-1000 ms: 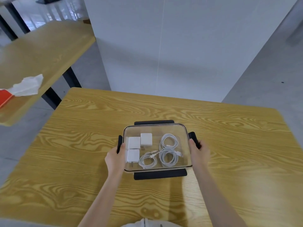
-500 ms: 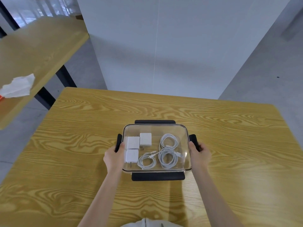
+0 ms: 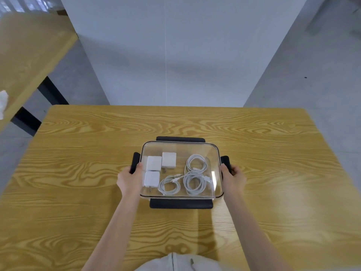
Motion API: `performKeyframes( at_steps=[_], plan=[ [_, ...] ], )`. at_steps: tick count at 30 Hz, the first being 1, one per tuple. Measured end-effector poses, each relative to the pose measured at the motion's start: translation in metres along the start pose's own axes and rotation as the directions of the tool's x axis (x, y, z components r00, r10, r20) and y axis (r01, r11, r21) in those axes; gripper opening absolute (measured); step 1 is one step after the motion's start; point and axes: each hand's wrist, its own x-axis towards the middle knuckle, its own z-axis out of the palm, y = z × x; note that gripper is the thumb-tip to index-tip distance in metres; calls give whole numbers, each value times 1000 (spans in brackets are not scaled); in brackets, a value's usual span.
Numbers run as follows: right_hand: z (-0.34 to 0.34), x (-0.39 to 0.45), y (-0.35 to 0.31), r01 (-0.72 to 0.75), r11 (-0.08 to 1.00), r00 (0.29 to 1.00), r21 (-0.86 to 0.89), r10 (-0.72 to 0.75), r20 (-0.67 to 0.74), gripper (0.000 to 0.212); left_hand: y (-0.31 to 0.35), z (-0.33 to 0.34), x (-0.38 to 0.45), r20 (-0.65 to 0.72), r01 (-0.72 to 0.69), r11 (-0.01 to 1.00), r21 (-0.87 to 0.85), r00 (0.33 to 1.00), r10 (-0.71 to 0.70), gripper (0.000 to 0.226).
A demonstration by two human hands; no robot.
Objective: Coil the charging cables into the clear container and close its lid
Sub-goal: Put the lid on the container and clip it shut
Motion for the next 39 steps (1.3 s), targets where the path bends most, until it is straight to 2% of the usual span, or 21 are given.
performKeyframes(
  at_steps=[4, 9, 13, 15, 19, 21, 23, 24, 26, 28, 29, 33, 37, 39],
  plan=[
    [2, 1, 1, -13, 1000, 1000, 4, 13, -14, 7, -2, -1, 2, 7, 36, 999, -5, 999, -36, 24],
    [-2, 5, 3, -112, 991, 994, 68, 112, 4, 23, -5, -6, 6, 81, 100, 985, -140, 993, -90, 13],
    [-3, 5, 4, -22, 999, 999, -28, 23, 28, 29, -6, -6, 5, 84, 119, 976, -181, 991, -106, 17],
    [-2, 5, 5, -33, 999, 999, 13, 33, 33, 28, -5, -6, 3, 102, 160, 960, -228, 985, -140, 12],
    [-4, 4, 5, -85, 989, 996, 117, 81, 46, 25, -4, -8, 2, 120, 196, 945, -261, 978, -169, 17],
    [-5, 4, 3, -81, 992, 996, 102, 76, 53, 28, -6, -8, 2, 88, 108, 976, -191, 992, -93, 17],
    [-8, 2, 0, 1, 999, 999, -49, 1, 32, 37, -10, -8, -2, 4, -134, 987, 84, 991, 134, 30],
    [-10, 1, -1, 90, 978, 996, -190, -88, 17, 41, -13, -7, -3, -18, -261, 935, 242, 962, 274, 41],
    [-13, -2, 0, 299, 815, 948, -496, -314, 56, 40, -17, -6, -5, -9, -423, 792, 440, 880, 475, 46],
    [-11, -6, 1, 426, 622, 890, -657, -418, 181, 39, -20, -2, -2, 33, -469, 742, 479, 854, 519, 38],
    [-10, -7, 1, 436, 600, 890, -671, -398, 223, 41, -22, -1, -1, 52, -461, 756, 464, 867, 496, 35],
    [-4, -15, 2, 358, 774, 933, -522, -284, 219, 42, -22, 3, -2, 29, -374, 861, 345, 921, 389, 37],
    [-3, -18, 3, 217, 931, 975, -292, -192, 110, 40, -14, 1, -3, 46, -417, 838, 353, 902, 429, 29],
    [-2, -17, 3, 169, 966, 984, -197, -154, 86, 36, -12, 1, -2, 60, -408, 842, 353, 908, 415, 29]
  ],
)
